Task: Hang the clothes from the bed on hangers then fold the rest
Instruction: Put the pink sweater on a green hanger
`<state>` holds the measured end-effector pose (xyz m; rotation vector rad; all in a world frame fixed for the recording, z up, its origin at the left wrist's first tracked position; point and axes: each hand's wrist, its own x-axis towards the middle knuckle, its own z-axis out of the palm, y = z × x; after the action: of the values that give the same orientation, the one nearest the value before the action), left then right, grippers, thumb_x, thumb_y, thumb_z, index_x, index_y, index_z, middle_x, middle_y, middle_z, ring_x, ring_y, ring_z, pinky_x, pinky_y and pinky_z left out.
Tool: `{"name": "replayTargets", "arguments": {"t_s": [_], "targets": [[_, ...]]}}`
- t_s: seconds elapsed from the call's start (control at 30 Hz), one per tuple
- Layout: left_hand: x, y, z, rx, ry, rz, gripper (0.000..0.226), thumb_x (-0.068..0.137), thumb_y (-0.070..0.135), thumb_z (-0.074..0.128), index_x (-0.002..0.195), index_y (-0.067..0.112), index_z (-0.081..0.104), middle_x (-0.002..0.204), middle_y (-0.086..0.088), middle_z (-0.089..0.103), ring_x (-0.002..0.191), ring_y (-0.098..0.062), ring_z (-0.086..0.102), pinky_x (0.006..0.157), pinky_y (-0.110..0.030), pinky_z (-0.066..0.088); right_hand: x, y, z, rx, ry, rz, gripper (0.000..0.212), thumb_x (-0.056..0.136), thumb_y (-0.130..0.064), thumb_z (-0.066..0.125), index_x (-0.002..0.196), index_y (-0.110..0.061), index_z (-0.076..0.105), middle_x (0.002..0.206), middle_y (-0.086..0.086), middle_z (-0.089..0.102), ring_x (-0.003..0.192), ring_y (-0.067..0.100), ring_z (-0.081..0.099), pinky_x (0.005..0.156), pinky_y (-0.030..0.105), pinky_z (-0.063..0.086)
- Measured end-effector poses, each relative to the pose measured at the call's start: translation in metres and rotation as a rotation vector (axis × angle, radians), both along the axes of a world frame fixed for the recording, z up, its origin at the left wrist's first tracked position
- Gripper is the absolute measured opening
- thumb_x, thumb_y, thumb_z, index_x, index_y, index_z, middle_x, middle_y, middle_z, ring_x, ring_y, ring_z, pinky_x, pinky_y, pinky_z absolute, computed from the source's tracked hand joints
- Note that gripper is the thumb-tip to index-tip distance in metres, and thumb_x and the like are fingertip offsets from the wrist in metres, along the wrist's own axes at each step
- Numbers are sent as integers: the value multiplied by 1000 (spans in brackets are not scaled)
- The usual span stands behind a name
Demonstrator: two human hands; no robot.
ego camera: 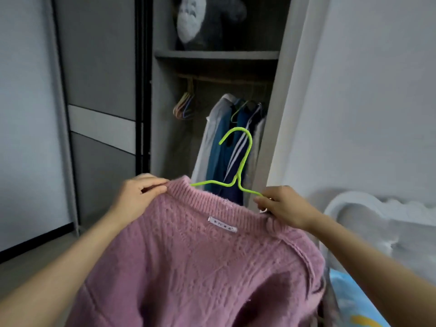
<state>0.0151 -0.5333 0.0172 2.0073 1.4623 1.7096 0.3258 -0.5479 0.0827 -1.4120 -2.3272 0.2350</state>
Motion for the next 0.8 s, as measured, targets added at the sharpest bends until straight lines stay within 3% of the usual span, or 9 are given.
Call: {"name": "replayTargets", "arguments": {"t_s": [0.07, 0.2, 0.33, 0.43, 0.6, 0.73, 0.8], "targets": [[-31, 12, -2, -33, -28, 37, 22, 77, -9, 67, 98, -4, 70, 84, 6, 65, 74, 17, 58, 75, 1, 39, -34, 25, 3, 19, -18, 45, 35, 97, -23, 48, 72, -2, 61, 66, 0, 55, 69, 18, 50, 69, 29, 36], [-99, 44, 0, -90, -74, 82, 22, 79, -9, 66, 101, -8, 68, 89, -14, 67, 69, 14, 58, 71, 0, 41, -111, 84, 4, 6, -1, 69, 39, 97, -25, 48, 75, 5, 60, 73, 15, 60, 71, 25, 53, 73, 37, 41], [-156, 90, 5, -138, -89, 108, 24, 81, -8, 64, 104, -10, 66, 93, -14, 65, 72, -1, 59, 68, 0, 40, -177, 137, 8, 5, -42, 58, 42, 97, -26, 48, 56, -17, 49, 59, -5, 52, 56, 6, 46, 60, 22, 37], [-190, 132, 9, -133, -95, 111, 24, 82, -5, 64, 106, -9, 66, 91, -9, 63, 80, -16, 56, 67, 2, 39, -211, 170, 15, 1, -31, 41, 43, 96, -26, 49, 53, -22, 47, 57, -9, 50, 53, 1, 45, 55, 16, 35], [-218, 210, -10, -135, -63, 131, 23, 81, -10, 63, 103, -12, 66, 96, -14, 64, 86, -19, 57, 69, 3, 36, -240, 213, 11, -19, -118, 16, 45, 96, -28, 49, 53, -17, 46, 59, -1, 54, 58, 13, 50, 65, 34, 43], [-216, 285, -27, -237, -20, 89, 22, 87, -9, 56, 106, -10, 65, 105, -22, 66, 98, -30, 61, 84, -22, 43, -255, 258, 4, -18, -173, -17, 46, 96, -28, 49, 53, -14, 43, 62, 5, 52, 62, 17, 49, 67, 38, 44], [-214, 327, -27, -306, 93, 75, 21, 90, 0, 55, 107, -4, 68, 109, -21, 66, 104, -33, 61, 92, -37, 46, -259, 290, 3, -22, -183, -38, 46, 96, -30, 48, 53, -14, 43, 61, 3, 51, 60, 15, 47, 67, 38, 44]]}}
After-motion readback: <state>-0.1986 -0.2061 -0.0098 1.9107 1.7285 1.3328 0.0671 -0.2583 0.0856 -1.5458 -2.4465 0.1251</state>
